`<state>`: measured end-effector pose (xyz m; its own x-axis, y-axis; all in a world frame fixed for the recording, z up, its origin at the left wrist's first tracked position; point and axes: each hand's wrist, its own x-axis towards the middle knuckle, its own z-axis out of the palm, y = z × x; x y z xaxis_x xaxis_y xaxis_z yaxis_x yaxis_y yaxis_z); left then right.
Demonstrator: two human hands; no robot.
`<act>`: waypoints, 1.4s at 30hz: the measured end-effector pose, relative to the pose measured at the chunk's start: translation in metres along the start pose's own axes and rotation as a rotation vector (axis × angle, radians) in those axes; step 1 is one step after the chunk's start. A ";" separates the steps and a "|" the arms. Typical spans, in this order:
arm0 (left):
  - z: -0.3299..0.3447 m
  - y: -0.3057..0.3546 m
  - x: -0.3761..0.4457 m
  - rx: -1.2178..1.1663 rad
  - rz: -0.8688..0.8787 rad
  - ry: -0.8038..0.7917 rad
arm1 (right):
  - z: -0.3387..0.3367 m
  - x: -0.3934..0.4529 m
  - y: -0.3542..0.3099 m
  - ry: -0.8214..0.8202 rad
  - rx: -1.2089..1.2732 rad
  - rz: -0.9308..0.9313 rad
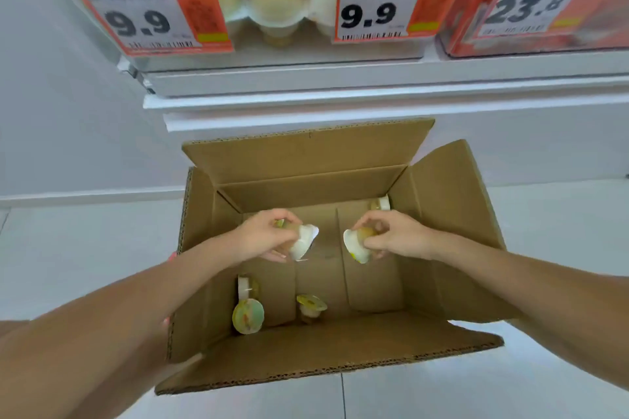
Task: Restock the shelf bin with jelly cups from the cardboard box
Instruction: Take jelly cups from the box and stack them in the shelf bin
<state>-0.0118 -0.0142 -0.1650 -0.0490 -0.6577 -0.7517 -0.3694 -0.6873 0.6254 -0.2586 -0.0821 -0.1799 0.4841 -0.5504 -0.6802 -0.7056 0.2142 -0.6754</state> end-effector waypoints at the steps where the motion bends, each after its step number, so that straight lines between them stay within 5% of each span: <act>1: -0.005 0.022 -0.015 -0.129 -0.011 -0.012 | -0.011 -0.014 -0.019 -0.008 0.067 -0.038; 7: -0.018 0.117 -0.103 -0.726 0.097 -0.112 | -0.064 -0.115 -0.130 0.086 0.318 -0.407; 12: -0.007 0.149 -0.138 -0.938 0.218 -0.156 | -0.063 -0.147 -0.171 0.315 0.033 -0.779; 31: -0.013 0.161 -0.142 -0.959 0.400 -0.338 | -0.071 -0.133 -0.189 0.343 -0.221 -0.809; 37: -0.019 0.161 -0.146 -1.054 0.389 -0.304 | -0.067 -0.131 -0.199 0.288 -0.188 -0.842; 42: -0.025 0.162 -0.154 -1.000 0.370 -0.252 | -0.060 -0.127 -0.206 0.394 -0.183 -0.868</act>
<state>-0.0413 -0.0320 0.0568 -0.2320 -0.8711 -0.4329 0.6218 -0.4750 0.6226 -0.2057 -0.1051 0.0627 0.6897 -0.6956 0.2011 -0.2699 -0.5048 -0.8200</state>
